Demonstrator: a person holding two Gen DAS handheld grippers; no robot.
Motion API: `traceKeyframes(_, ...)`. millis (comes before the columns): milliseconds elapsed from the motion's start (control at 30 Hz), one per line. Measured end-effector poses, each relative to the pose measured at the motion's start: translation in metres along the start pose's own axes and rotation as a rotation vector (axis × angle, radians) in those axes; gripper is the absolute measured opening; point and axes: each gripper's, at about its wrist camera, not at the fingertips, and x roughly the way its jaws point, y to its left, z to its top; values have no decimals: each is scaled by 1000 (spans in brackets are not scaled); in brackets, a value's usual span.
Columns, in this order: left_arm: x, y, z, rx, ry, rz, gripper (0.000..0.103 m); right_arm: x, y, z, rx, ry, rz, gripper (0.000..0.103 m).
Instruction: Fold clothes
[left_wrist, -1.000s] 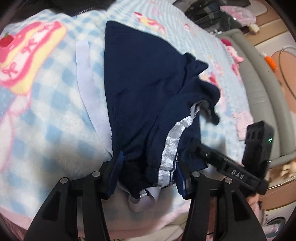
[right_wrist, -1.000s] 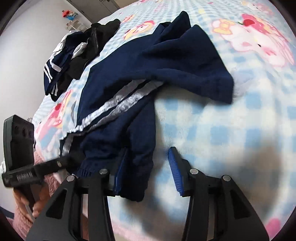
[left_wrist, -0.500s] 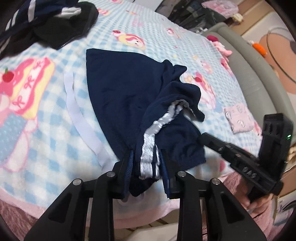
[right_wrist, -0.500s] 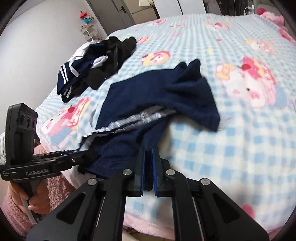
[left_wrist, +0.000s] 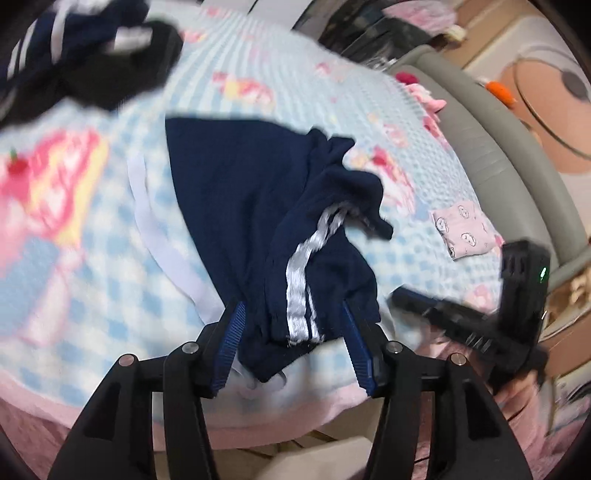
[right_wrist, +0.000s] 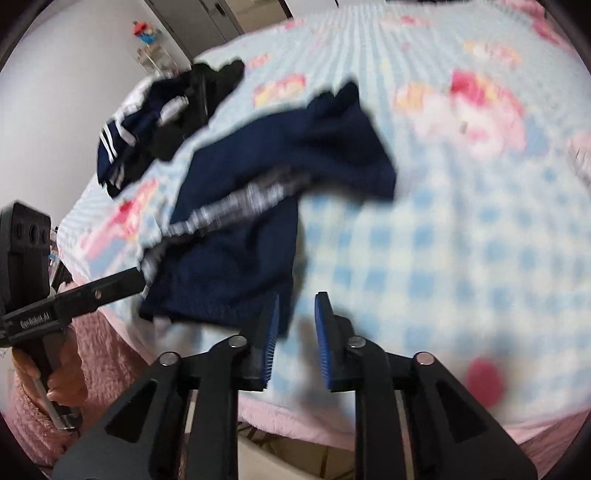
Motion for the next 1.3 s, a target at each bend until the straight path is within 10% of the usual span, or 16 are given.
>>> traceKeyframes(333,19,-19,23,97,-65,45,55,30,9,21,4,45,43,22)
traceKeyframes(500,48,-15,2,178,33,246,55,59,16,-1,-49,125,-38,22)
traceKeyframes(700,30,-11,8,123,-32,165,56,16,25,16,-112,-24,-90,27)
traceKeyframes(967,57,-21,15,161,8,166,55,52,16,-6,-90,77,-90,26)
traceKeyframes(1133,48,-9,10,134,4,165,55,19,4,2,-35,-11,-26,28)
traceKeyframes(1300,35,-21,41,193,-68,173,55,-10,-19,39,-20,-48,-180,29)
